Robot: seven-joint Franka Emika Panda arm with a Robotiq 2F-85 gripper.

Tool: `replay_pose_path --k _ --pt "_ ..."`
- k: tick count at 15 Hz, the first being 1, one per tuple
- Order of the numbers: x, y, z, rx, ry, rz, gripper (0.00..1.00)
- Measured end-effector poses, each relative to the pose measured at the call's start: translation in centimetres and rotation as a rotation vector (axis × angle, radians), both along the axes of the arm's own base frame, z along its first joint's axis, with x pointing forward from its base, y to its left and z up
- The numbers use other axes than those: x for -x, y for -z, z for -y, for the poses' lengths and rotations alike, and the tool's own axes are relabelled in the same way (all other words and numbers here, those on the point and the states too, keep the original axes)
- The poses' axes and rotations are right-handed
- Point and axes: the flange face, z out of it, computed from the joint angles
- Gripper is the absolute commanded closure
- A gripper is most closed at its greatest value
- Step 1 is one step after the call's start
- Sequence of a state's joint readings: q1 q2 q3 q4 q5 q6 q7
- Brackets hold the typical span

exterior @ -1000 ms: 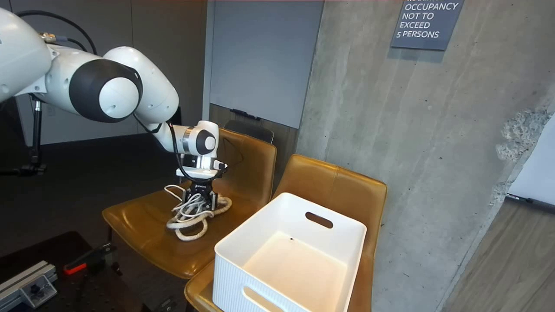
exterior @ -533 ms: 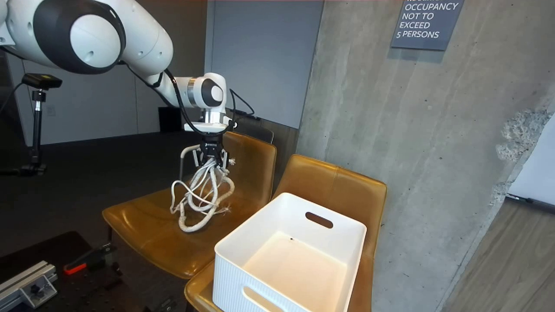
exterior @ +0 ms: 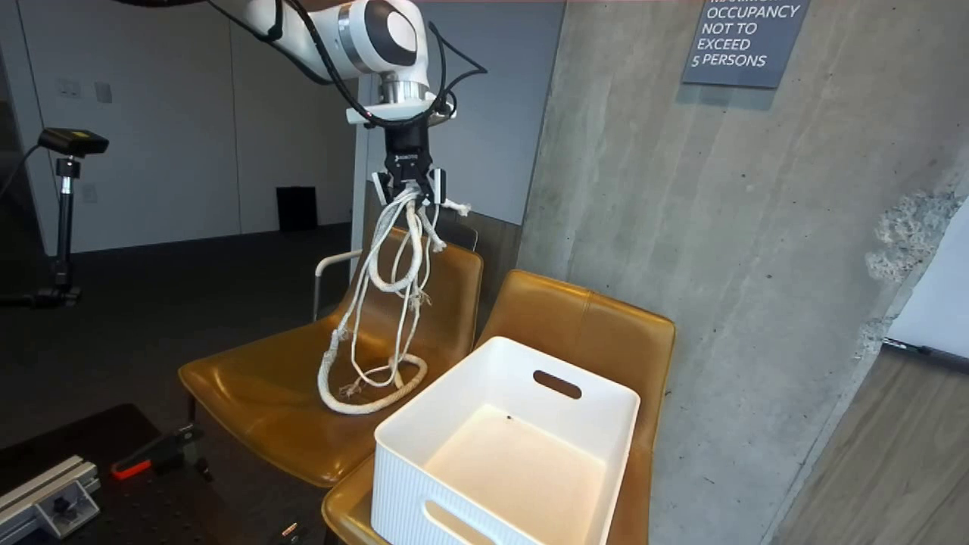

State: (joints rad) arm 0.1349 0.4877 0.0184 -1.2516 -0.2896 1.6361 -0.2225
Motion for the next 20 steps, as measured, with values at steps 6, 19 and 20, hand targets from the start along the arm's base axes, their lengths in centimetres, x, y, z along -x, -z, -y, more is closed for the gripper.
replay_pose_path --k 6,19,20 --pt "4.2 -13.3 10.6 0.050 0.103 0.120 1.00" --pt "16.2 -30.6 34.4 0.155 0.270 0.208 1.00" --pt "16.1 -30.4 35.0 0.156 0.271 0.203 1.00"
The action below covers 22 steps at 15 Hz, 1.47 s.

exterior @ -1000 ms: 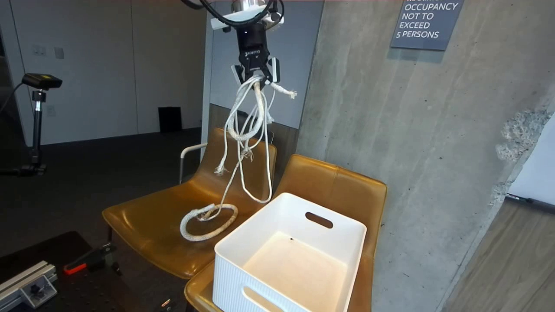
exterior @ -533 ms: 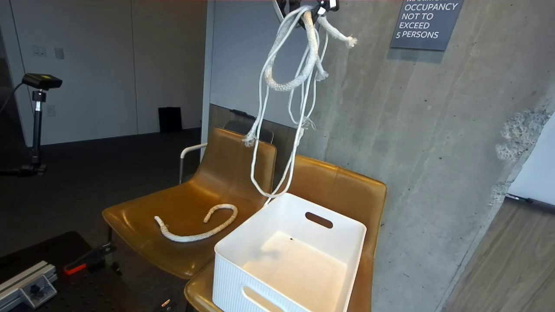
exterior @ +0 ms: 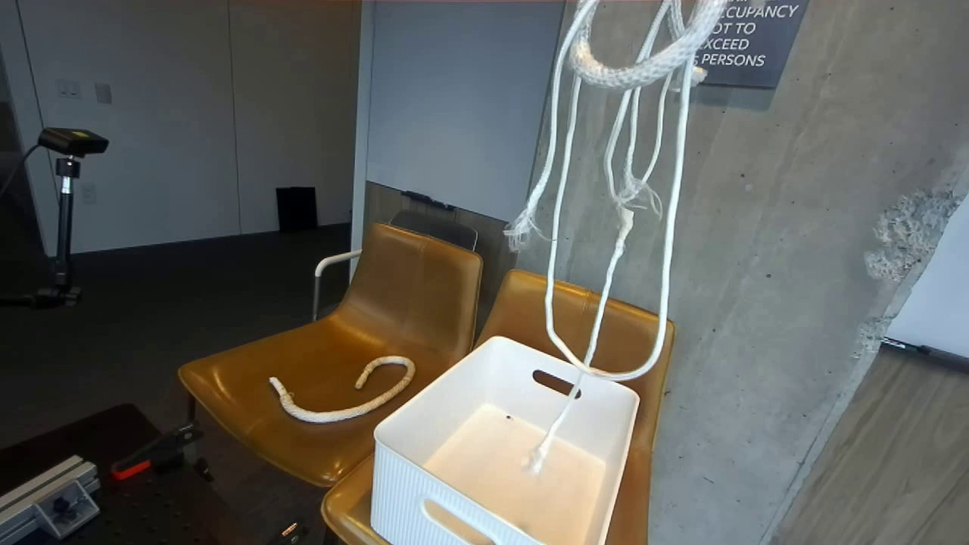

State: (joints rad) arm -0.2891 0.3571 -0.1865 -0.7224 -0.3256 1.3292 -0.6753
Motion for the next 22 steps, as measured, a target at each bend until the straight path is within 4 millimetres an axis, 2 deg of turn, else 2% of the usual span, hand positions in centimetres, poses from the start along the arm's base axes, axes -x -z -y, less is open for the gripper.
replay_pose_path --k 2,6,8,14,18,22 --pt "-1.0 0.9 -0.4 -0.015 -0.015 -0.013 1.00" --pt "-4.3 3.1 -4.3 -0.059 -0.102 -0.038 1.00" --pt "-5.5 4.5 -5.1 -0.089 -0.129 -0.051 1.00" --pt "-9.0 9.8 -4.5 -0.145 -0.181 -0.051 1.00" --pt "-11.3 12.8 -5.3 -0.162 -0.236 -0.019 1.00" --pt "-12.2 16.2 -5.7 -0.177 -0.262 -0.036 1.00"
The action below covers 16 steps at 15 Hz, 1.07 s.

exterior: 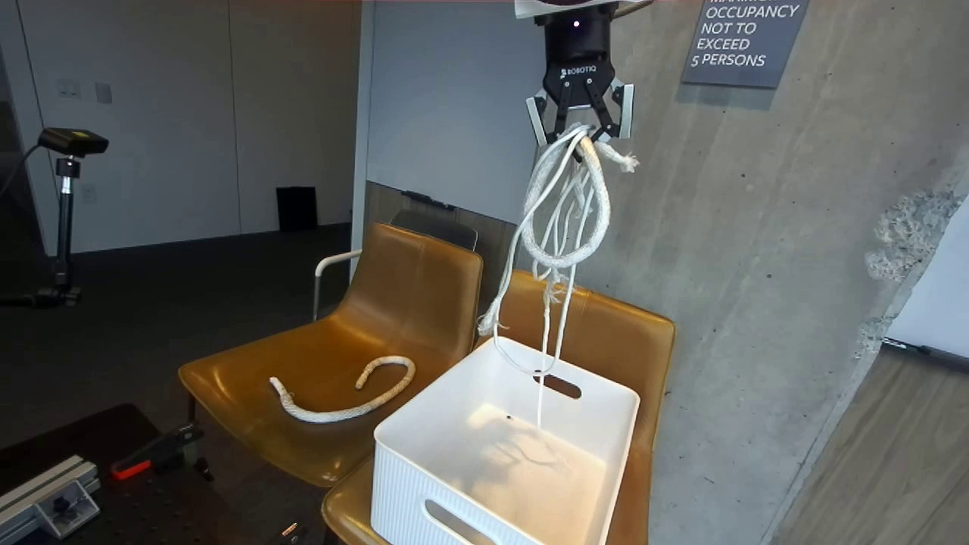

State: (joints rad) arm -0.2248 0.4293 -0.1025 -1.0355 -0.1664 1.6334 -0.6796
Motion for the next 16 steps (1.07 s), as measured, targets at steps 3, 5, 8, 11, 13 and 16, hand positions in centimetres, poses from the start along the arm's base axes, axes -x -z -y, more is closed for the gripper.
replay_pose_path --k 3,5,8,11,13,16 --pt "0.5 2.8 0.5 -0.012 -0.002 -0.024 1.00" --pt "1.3 4.6 0.9 -0.023 -0.002 -0.031 1.00" --pt "2.8 7.4 1.0 -0.038 -0.007 -0.031 1.00" --pt "3.7 9.2 0.4 -0.042 -0.023 -0.021 1.00" --pt "3.8 10.2 -0.5 -0.042 -0.040 -0.014 1.00" --pt "3.6 11.6 -1.9 -0.042 -0.066 -0.011 0.75"
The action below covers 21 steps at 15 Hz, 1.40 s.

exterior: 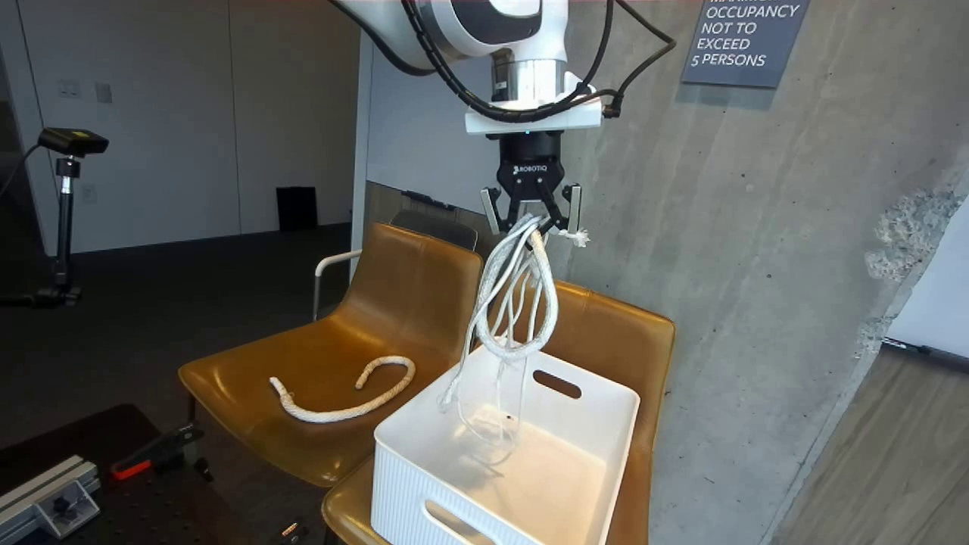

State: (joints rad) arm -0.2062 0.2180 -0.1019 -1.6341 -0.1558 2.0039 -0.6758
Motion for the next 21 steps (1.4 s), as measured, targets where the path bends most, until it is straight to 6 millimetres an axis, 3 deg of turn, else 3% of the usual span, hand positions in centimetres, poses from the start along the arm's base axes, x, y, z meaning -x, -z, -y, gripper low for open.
replay_pose_path --k 2,6,11,13,16,21 --pt "0.0 0.7 -0.5 -0.001 -0.007 -0.009 0.67" --pt "0.2 1.3 -0.1 0.018 -0.006 -0.028 0.38" --pt "0.3 -0.1 -0.7 0.050 -0.025 -0.013 0.02" --pt "0.3 -0.9 -3.3 0.047 -0.062 -0.002 0.00" --pt "0.7 0.1 -10.3 0.023 -0.125 -0.018 0.00" --pt "2.9 6.6 -21.7 -0.011 -0.198 -0.091 0.00"
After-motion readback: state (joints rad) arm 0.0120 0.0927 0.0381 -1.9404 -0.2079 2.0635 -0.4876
